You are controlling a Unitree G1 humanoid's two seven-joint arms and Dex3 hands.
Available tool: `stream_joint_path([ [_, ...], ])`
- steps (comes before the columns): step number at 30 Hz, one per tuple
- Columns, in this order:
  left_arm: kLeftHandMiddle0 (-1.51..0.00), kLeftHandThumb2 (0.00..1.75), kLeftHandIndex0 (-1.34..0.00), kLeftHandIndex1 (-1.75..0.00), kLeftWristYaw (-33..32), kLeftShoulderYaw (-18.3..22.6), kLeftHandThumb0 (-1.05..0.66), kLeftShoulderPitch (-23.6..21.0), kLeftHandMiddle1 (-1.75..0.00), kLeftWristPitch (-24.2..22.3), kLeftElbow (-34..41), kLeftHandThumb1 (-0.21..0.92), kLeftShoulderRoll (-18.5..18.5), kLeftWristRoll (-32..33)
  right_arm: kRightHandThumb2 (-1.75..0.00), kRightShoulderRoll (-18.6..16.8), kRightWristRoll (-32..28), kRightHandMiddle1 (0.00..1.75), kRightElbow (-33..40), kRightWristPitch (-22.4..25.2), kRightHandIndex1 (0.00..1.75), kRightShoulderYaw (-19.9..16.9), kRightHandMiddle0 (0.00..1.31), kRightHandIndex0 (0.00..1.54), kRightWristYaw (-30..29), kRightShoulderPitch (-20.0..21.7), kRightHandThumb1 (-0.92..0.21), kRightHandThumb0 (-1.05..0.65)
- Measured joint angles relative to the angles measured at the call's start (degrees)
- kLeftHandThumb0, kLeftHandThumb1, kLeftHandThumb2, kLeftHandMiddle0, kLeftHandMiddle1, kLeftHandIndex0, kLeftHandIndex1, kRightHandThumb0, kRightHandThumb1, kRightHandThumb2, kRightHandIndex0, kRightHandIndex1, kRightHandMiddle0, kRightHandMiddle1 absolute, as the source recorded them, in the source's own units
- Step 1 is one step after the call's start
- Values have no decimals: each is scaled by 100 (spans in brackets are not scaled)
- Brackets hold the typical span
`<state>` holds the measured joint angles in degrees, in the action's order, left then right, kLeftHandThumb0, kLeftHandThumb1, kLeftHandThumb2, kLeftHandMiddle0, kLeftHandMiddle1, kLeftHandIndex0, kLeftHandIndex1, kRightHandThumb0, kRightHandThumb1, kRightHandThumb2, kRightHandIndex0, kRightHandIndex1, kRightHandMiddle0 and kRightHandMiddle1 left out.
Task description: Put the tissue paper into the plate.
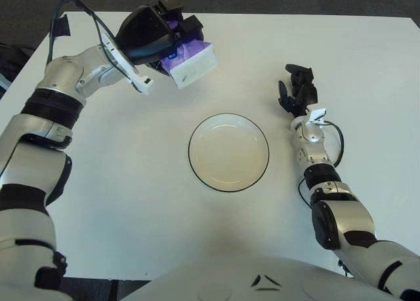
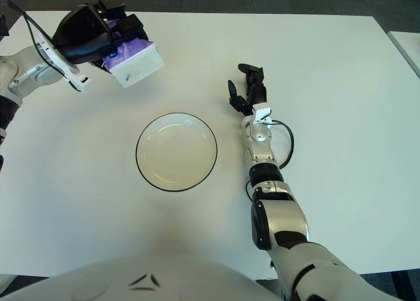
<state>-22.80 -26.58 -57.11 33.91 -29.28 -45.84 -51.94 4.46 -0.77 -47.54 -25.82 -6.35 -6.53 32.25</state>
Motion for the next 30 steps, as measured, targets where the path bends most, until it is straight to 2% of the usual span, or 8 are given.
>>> stream_joint_path([
  [6,-118,139,-66,-175,387,170,-50,215,-175,156,465,25,57,176,-55,0,0,110,0,0,21,1,3,37,1,1,-82,-59],
  [15,-119,134,-63,-175,977,229,-48,829,-175,669,1250,29,246,550,-55,0,0,110,-3,0,21,0,3,37,0,0,-82,-59],
  [25,-116,131,-61,-175,2035,366,-47,1056,-175,813,1836,32,499,1138,-55,-5,2,110,-20,0,21,1,3,37,-2,8,-82,-59],
  [30,-115,128,-59,-175,2527,351,-47,1229,-175,827,2095,34,591,1211,-55,-11,5,110,-55,0,21,2,3,37,-18,21,-82,-59],
])
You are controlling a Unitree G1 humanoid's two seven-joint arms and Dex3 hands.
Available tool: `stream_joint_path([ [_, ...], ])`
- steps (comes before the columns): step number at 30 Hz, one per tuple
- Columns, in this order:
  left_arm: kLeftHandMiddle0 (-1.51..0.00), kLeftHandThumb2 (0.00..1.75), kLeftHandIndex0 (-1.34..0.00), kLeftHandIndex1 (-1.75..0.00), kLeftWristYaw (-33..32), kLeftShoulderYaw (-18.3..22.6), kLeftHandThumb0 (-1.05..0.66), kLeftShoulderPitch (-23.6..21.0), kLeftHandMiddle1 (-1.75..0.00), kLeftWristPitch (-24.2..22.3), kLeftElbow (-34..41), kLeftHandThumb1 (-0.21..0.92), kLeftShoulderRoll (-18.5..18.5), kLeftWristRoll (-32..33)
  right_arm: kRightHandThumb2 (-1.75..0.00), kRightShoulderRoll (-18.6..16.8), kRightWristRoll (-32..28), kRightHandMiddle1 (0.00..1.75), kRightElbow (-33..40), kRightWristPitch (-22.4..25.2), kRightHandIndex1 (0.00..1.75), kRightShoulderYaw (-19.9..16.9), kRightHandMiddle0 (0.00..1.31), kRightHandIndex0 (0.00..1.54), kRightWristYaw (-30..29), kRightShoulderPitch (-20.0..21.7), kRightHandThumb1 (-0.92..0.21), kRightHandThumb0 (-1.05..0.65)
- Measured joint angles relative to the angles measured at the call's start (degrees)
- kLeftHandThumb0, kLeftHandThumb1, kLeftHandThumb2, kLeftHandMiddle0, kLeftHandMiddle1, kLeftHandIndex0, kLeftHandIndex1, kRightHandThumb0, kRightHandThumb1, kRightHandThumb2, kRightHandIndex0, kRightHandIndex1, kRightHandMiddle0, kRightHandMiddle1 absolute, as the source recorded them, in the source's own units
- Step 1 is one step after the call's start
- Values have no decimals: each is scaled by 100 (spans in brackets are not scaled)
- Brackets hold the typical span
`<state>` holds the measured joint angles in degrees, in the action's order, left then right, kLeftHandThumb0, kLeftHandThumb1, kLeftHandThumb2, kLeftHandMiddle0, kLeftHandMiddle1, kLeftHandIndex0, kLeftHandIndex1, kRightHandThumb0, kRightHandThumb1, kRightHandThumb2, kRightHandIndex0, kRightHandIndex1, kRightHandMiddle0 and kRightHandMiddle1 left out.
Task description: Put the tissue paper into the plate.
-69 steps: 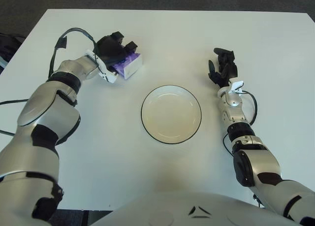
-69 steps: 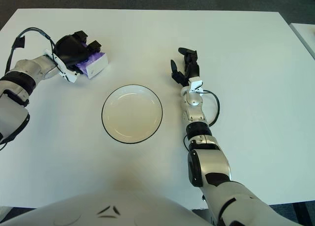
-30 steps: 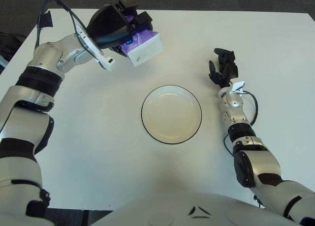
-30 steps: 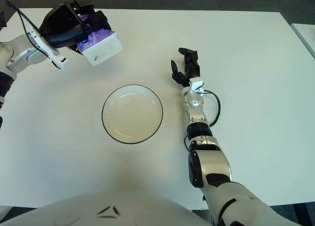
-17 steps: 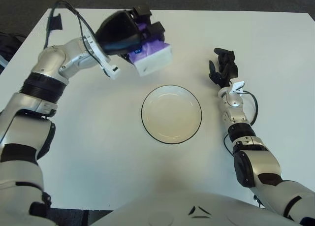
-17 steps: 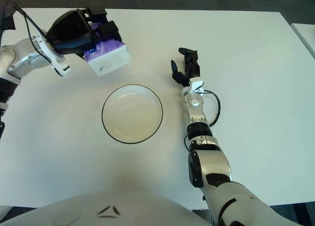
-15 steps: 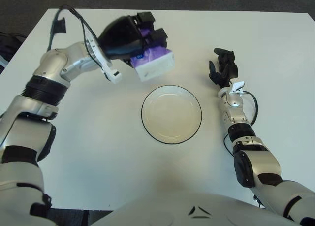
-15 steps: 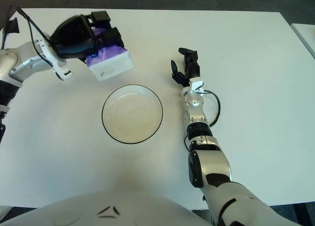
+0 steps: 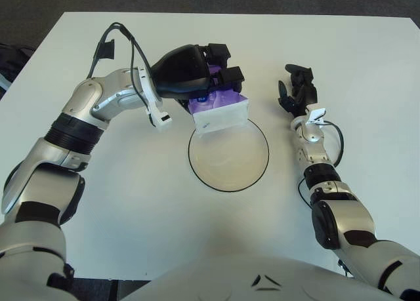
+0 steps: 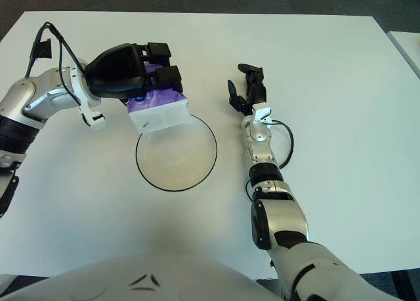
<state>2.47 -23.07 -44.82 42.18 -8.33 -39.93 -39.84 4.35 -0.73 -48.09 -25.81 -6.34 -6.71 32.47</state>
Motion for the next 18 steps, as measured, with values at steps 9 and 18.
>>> stream_joint_path([
  [9,-115,127,-59,-175,187,-255,-47,477,-175,117,40,35,327,-652,-55,-10,3,110,-25,0,21,4,3,37,-24,18,-82,-59],
  [18,-113,127,-58,-175,-136,-212,-46,552,-175,490,41,35,448,-857,-55,-18,6,110,-29,0,21,4,3,37,-59,20,-82,-59],
])
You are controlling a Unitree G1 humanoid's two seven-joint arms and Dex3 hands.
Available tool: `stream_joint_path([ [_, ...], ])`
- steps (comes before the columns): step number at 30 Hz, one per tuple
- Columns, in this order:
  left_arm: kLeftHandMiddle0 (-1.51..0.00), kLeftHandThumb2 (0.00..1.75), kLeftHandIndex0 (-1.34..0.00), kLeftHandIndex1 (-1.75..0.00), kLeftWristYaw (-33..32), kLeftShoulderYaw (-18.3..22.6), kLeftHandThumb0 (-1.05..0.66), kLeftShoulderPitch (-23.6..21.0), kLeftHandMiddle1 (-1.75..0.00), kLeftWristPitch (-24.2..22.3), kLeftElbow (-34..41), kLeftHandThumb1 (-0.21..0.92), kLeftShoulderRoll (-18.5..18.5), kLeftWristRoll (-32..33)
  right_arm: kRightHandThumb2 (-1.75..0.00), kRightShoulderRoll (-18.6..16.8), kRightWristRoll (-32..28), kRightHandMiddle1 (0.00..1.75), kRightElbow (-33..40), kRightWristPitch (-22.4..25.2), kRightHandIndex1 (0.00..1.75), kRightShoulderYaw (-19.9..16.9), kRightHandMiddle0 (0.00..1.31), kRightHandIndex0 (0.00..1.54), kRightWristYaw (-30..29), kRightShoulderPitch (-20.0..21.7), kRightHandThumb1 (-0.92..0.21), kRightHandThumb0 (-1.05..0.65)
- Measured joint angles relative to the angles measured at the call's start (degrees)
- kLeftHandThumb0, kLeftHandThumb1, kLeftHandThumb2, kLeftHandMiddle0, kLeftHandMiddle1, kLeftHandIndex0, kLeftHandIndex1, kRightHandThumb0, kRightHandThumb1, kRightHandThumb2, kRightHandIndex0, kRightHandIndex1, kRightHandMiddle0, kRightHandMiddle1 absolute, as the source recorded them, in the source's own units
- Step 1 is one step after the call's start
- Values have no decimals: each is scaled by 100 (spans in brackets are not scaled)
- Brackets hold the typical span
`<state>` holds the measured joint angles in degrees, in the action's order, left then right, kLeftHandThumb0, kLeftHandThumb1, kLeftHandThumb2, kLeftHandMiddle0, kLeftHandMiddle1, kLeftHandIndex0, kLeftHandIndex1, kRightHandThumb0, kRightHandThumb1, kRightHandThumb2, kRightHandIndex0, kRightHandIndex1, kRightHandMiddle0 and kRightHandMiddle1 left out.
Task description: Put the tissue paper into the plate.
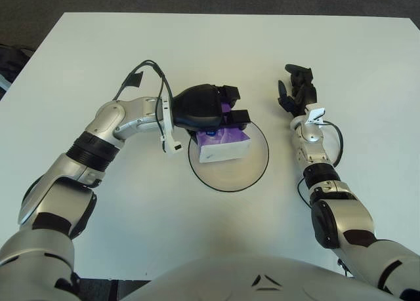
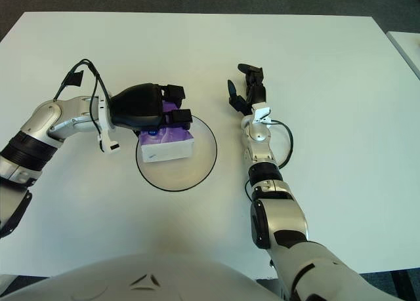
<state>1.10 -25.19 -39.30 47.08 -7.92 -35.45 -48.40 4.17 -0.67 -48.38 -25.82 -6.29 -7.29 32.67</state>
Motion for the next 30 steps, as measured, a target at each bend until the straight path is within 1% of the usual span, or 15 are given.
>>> stream_joint_path([
  [9,-113,126,-57,-175,-218,48,-46,150,-175,126,-52,36,148,-23,-55,-7,10,110,0,0,21,5,3,37,-32,2,-82,-59],
  [18,-112,125,-57,-175,-375,59,-45,151,-175,256,-269,36,163,-164,-55,-16,19,110,0,0,21,7,3,37,-64,3,-82,-59],
  [30,-111,125,-57,-175,-830,59,-45,150,-175,425,-620,36,169,-413,-55,-20,35,110,0,0,21,8,3,37,-70,3,-82,-59],
])
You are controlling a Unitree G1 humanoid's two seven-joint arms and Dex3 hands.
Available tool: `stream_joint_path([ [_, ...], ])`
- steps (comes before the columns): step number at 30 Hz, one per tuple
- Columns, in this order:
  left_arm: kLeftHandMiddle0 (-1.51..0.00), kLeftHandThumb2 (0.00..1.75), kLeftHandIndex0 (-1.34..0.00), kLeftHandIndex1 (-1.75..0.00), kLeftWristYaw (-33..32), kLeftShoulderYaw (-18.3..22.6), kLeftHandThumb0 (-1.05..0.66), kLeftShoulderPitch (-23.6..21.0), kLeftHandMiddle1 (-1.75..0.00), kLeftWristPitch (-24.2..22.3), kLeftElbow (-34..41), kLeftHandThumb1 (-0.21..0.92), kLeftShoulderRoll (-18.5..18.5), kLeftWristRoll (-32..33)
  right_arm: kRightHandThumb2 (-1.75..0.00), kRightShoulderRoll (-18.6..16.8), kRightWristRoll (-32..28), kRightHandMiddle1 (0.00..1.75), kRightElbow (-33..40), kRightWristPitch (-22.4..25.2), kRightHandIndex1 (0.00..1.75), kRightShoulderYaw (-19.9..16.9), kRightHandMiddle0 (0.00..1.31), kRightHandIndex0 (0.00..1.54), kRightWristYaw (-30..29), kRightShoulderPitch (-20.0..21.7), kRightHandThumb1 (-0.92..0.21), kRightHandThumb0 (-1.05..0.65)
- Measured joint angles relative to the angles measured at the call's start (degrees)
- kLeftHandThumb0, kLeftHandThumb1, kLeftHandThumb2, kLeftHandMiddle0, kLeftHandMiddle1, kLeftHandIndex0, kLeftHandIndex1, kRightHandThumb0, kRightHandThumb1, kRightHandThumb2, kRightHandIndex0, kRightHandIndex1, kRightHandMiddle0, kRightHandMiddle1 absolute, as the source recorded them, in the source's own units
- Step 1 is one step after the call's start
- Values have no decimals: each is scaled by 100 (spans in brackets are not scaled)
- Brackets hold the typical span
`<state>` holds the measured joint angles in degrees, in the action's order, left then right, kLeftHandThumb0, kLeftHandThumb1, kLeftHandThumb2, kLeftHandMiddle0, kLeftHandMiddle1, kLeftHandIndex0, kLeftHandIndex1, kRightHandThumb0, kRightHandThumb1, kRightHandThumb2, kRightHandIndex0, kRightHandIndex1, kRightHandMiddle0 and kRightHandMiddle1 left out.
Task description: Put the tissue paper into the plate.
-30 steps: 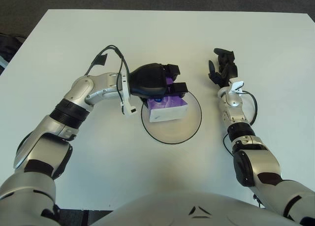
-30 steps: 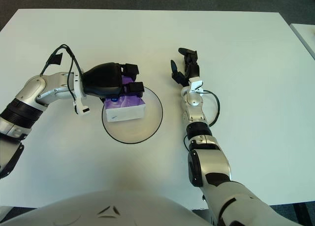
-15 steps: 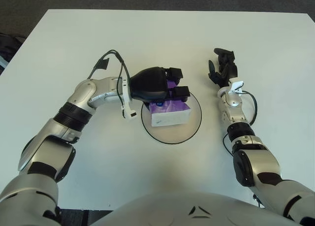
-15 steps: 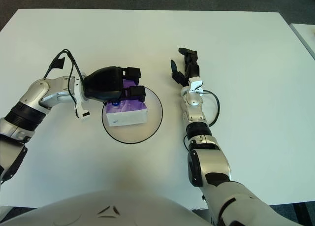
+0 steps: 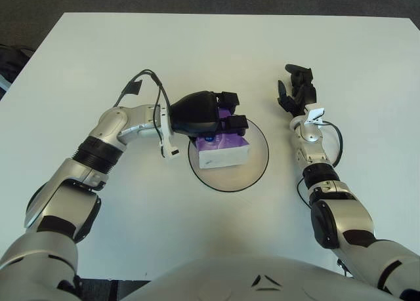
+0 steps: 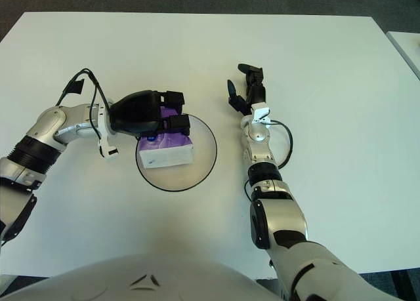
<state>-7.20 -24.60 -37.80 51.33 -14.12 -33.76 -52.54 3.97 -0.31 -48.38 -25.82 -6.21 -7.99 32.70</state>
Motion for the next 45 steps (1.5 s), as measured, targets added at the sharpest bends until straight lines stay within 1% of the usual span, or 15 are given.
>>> stream_joint_path([
  [8,-110,125,-57,-175,-377,-3,-45,-11,-175,40,-174,36,17,-199,-55,-8,11,110,-1,0,21,0,3,37,-2,0,-82,-59],
  [12,-109,119,-54,-175,-502,-4,-45,-19,-175,61,-252,41,18,-223,-55,-10,21,110,-1,0,21,0,3,37,-2,0,-82,-59],
  [14,-98,102,-46,-173,-491,-5,-42,-27,-175,70,-272,54,16,-210,-55,-10,23,110,-2,0,21,0,3,37,-2,0,-82,-59],
  [16,-68,73,-37,-169,-293,-9,-39,-39,-175,68,-261,73,-1,-97,-55,-11,23,110,-3,0,21,0,3,37,-2,0,-82,-59],
  [18,-36,62,-19,-151,101,-19,-68,-50,-152,36,-194,82,-56,131,-55,-14,24,110,-2,-6,21,-1,3,37,-2,14,-82,-59],
  [19,-23,59,-12,-127,338,-25,-81,-56,-121,11,-150,86,-95,263,-55,-13,24,110,0,-11,21,-2,3,37,-2,21,-82,-59],
  [20,-19,58,-10,-119,595,-30,-86,-65,-109,-22,-102,87,-137,408,-55,-13,24,110,4,-20,21,-2,3,37,-2,30,-82,-59],
  [23,-8,60,-2,-64,1256,-52,-100,-90,-43,-142,32,91,-252,731,-55,-14,24,110,4,-27,21,-3,3,37,-2,41,-82,-59],
  [27,-3,58,-1,-29,2159,-108,-104,-138,-13,-274,154,92,-389,1135,-55,-20,26,110,-16,-26,21,-1,3,37,-2,41,-82,-59],
  [29,-1,54,0,-12,2542,-120,-104,-147,-5,-341,221,92,-451,1292,-55,-21,27,110,-25,-26,21,-1,3,37,-2,41,-82,-59],
  [33,0,44,0,-3,2895,-112,-105,-145,-1,-424,293,92,-485,1436,-55,-20,27,110,-38,-25,21,-2,3,37,-2,34,-82,-59],
  [36,0,34,0,-1,3009,-85,-105,-135,0,-498,370,92,-482,1441,-55,-23,28,110,-40,-25,21,-1,3,37,-2,28,-82,-59],
  [39,0,25,0,0,3040,-30,-90,-97,0,-581,480,83,-466,1441,-55,-26,28,110,-40,-25,21,0,3,37,0,29,-82,-59],
  [41,0,22,0,0,3040,1,-83,-68,0,-614,529,79,-442,1468,-55,-26,29,110,-40,-25,21,0,3,37,0,30,-82,-59],
  [45,0,21,0,0,3039,28,-83,-9,0,-632,573,79,-413,1545,-55,-27,30,110,-40,-25,21,1,3,37,1,31,-82,-59],
])
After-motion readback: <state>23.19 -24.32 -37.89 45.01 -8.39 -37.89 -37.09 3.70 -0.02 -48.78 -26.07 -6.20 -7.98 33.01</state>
